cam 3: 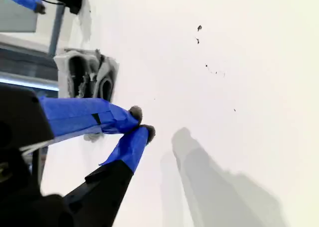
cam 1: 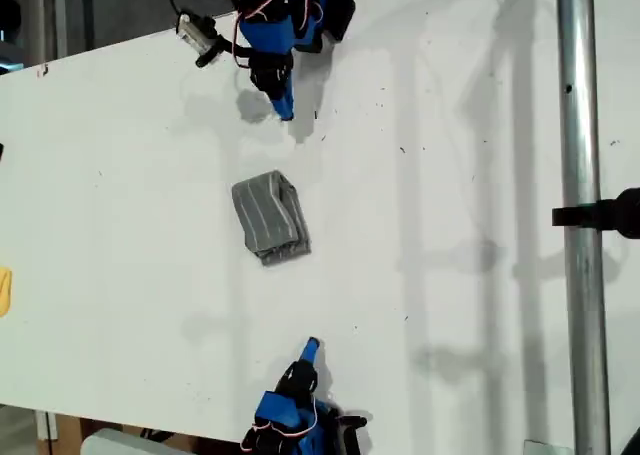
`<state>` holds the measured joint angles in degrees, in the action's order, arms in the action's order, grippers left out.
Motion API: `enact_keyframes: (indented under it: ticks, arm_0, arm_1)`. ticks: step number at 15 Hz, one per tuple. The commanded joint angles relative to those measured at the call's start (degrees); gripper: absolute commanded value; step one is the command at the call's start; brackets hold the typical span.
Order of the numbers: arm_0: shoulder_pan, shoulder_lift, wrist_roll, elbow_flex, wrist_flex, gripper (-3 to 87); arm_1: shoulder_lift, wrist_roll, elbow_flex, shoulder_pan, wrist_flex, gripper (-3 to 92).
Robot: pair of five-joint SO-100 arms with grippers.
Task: Grasp corners of a towel and fold twice.
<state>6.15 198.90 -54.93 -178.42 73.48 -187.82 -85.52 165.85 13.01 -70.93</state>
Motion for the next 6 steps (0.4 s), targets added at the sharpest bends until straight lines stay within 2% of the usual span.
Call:
enact_keyframes:
  ticks: [1,3,6]
  arm_0:
    - [-0.26,0.35,0.18,-0.44,0.44,0.3]
    - [-0.26,0.35,0.18,-0.44,0.44,0.3]
    - [-0.26,0.35,0.18,-0.44,0.44,0.3]
  arm_1:
    - [-0.35,-10.72,0.44,0.18,-7.82,3.2]
    - [-0.44,1.93,-0.35,8.17,-9.93,5.2]
    - [-0.44,1.49,-0.18,15.29,-9.93,5.6]
